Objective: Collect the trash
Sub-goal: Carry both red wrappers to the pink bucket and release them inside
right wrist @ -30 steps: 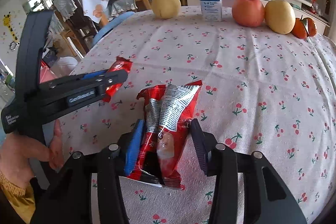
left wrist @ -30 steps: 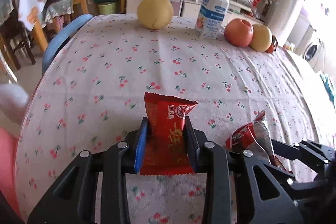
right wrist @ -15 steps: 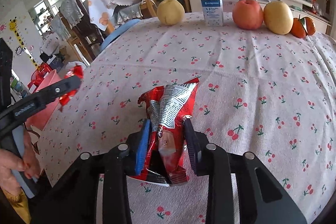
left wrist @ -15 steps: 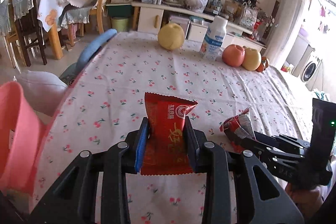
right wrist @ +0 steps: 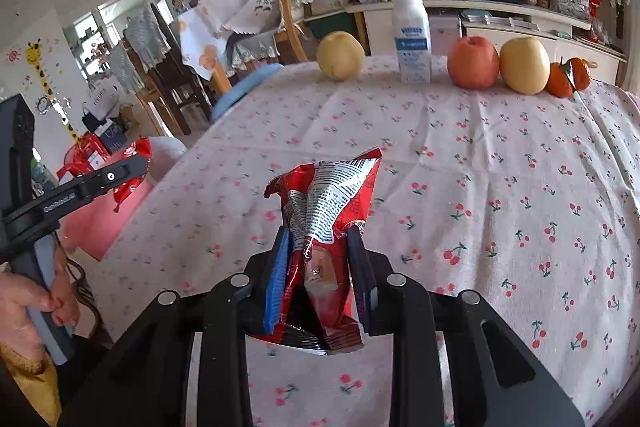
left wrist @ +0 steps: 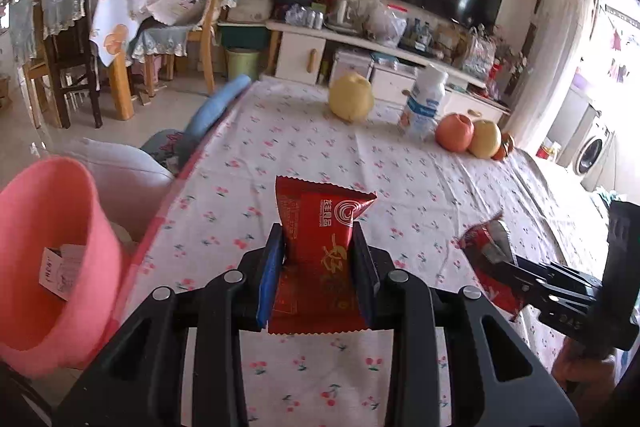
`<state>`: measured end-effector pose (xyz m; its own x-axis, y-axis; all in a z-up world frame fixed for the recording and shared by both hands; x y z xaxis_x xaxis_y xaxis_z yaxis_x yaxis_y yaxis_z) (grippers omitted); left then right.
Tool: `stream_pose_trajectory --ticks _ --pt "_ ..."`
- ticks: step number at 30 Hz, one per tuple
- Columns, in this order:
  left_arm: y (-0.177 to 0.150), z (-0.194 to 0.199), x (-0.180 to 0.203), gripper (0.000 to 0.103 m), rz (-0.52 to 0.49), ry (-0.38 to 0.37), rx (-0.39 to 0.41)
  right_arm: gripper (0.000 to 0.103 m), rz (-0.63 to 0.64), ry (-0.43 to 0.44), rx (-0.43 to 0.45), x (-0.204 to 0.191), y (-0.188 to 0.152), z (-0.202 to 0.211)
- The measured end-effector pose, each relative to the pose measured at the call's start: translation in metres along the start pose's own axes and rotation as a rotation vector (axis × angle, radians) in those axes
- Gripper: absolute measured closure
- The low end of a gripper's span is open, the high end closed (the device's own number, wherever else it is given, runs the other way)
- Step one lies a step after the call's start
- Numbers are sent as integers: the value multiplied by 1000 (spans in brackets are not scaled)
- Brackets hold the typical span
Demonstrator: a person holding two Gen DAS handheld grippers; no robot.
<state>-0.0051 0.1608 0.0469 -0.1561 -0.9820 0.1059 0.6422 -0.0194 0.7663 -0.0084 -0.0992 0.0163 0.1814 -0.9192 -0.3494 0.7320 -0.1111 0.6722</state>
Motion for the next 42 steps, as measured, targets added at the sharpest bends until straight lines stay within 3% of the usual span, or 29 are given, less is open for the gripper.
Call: stream_pose_trajectory --ticks 10,21,32,42 --pt "5 30 -67 69 91 103 60 73 -28 106 10 -52 11 6" --pt "2 56 -146 68 200 259 90 73 80 234 -36 -166 23 -22" --pt "-7 64 -207 68 296 360 61 73 202 329 -89 -287 36 -73" --pt "-15 64 -238 68 342 408 24 73 258 353 -156 -339 19 -118"
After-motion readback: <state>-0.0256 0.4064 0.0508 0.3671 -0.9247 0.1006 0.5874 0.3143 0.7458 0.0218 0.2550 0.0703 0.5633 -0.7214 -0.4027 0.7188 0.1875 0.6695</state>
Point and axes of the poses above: each gripper's, at about its wrist camera, not at the fingertips, and z roughly against the way its jaws point, x to its right, y to its top, the point moved 5 cm from there along -z, roughly the way its jaws point, and after that the axes turned 5 degrees about -z, right-handed, at the moved point
